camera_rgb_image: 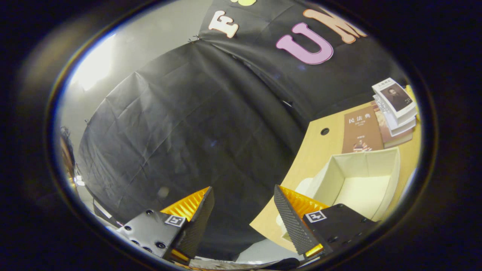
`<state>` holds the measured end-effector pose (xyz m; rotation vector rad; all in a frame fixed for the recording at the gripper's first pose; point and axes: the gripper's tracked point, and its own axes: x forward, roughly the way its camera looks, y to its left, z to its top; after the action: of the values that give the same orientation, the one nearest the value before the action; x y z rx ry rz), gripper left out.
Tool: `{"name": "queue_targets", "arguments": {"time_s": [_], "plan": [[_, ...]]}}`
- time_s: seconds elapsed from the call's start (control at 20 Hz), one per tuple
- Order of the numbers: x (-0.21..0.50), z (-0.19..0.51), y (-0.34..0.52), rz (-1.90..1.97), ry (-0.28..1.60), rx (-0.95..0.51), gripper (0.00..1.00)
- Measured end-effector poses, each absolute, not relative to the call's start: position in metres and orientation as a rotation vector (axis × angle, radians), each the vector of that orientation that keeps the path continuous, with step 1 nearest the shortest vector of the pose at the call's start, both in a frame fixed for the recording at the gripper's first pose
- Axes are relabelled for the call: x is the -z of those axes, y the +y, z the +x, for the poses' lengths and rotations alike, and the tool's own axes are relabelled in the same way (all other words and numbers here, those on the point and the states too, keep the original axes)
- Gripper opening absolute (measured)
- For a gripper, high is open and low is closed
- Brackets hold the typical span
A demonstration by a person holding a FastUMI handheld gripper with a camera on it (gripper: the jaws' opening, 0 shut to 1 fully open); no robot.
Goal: Open the storage box then place both shoes into the box .Put the left shoe in first, then the right shoe, with the right side of both shoes facing outward in a uniform manner.
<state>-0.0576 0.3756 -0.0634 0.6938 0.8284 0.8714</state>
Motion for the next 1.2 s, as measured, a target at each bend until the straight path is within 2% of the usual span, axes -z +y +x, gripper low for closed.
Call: {"name": "queue_targets", "arguments": {"time_s": [0.45, 1.2], "plan": [[0.070, -0.035, 0.276, 0.561, 0.745, -0.723, 1.00], [0.113, -0.004, 0.094, 0.324, 0.668, -0.422, 1.00]]}}
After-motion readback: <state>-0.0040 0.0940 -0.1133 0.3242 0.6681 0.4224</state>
